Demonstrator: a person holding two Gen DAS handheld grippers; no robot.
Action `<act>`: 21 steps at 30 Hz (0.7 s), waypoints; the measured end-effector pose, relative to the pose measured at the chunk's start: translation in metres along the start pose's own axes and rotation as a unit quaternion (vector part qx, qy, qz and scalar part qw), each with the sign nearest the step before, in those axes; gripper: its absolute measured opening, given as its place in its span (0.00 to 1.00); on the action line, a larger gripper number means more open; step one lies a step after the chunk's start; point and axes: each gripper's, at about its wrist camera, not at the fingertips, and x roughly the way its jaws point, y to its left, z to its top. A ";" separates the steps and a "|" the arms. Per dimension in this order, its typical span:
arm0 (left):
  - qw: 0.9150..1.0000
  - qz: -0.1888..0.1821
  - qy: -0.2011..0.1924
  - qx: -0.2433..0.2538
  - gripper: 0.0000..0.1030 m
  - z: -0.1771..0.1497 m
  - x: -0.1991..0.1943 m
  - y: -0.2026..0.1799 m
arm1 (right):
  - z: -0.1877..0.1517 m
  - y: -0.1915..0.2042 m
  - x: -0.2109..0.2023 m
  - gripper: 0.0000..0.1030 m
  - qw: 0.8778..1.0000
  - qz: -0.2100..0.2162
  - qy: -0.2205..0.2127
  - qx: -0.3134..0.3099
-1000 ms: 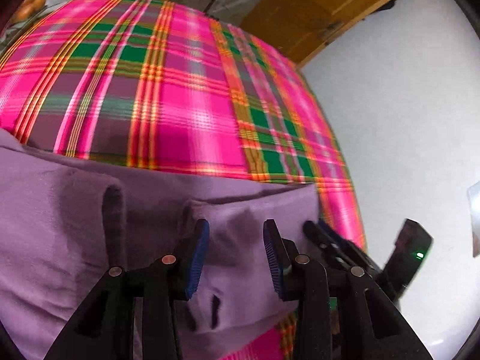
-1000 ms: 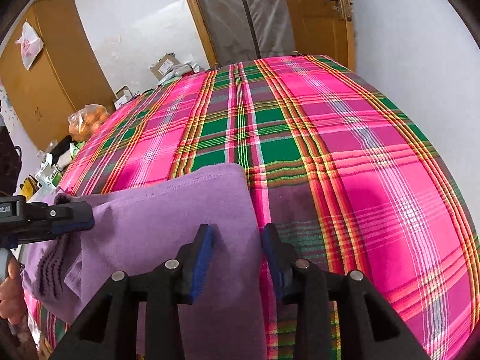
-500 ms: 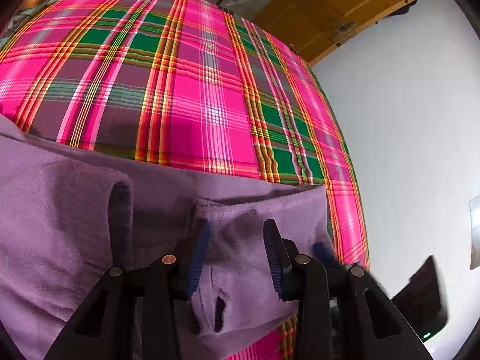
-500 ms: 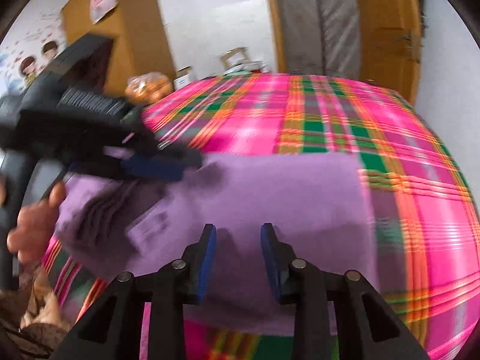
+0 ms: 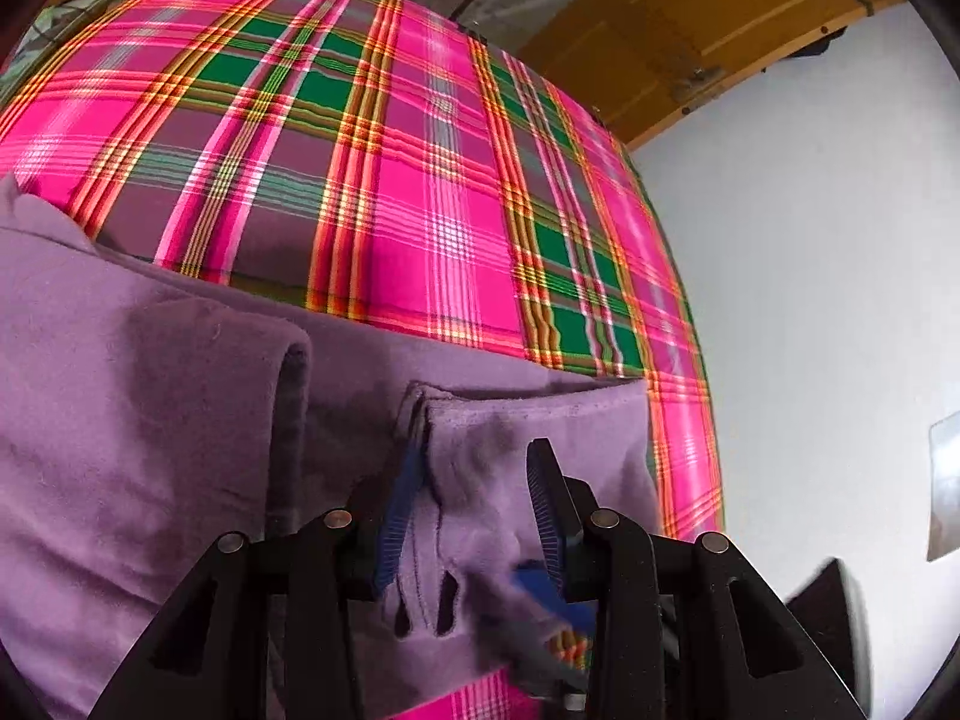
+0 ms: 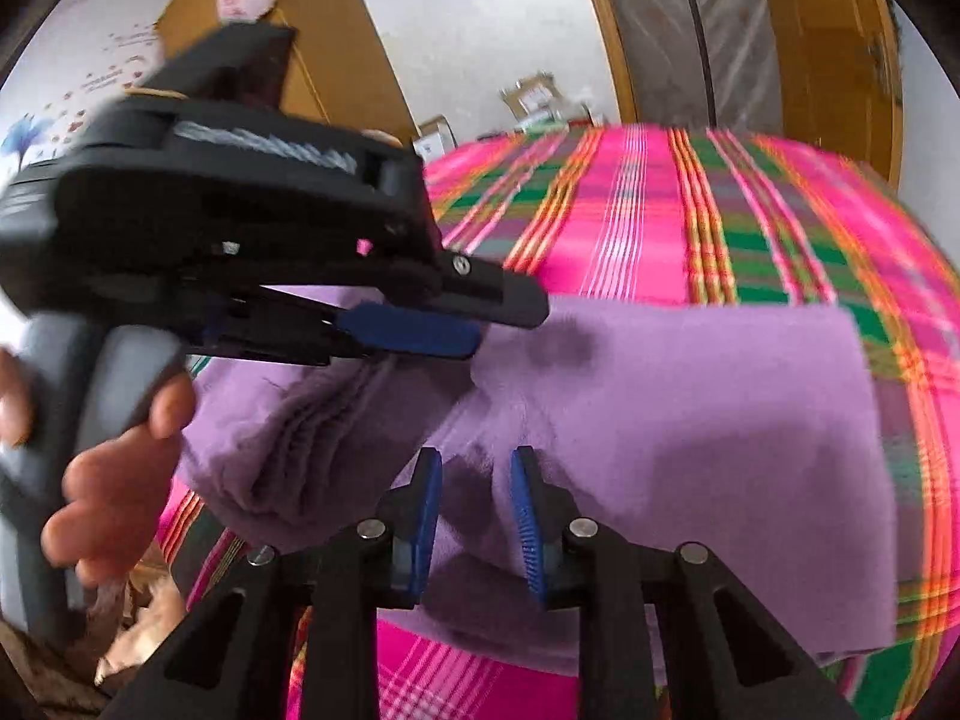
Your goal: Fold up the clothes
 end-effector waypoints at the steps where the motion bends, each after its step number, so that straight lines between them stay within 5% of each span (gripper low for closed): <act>1: 1.000 0.001 0.001 0.002 0.37 0.000 0.001 -0.001 | 0.000 0.001 0.002 0.25 1.000 -0.003 0.003 0.001; 16: 1.000 0.012 0.018 -0.005 0.37 -0.003 0.012 0.002 | 0.001 0.011 0.006 0.25 1.000 -0.024 0.008 -0.013; 18: 1.000 0.012 0.019 -0.002 0.37 -0.003 0.012 0.002 | 0.003 0.009 0.008 0.18 1.000 -0.028 0.007 -0.008; 19: 1.000 0.012 0.019 -0.001 0.37 -0.004 0.012 0.001 | 0.005 0.006 0.009 0.04 0.999 -0.031 0.008 -0.006; 21: 1.000 0.012 0.019 -0.002 0.37 -0.004 0.012 0.002 | 0.005 0.003 0.011 0.00 1.000 -0.020 0.013 0.001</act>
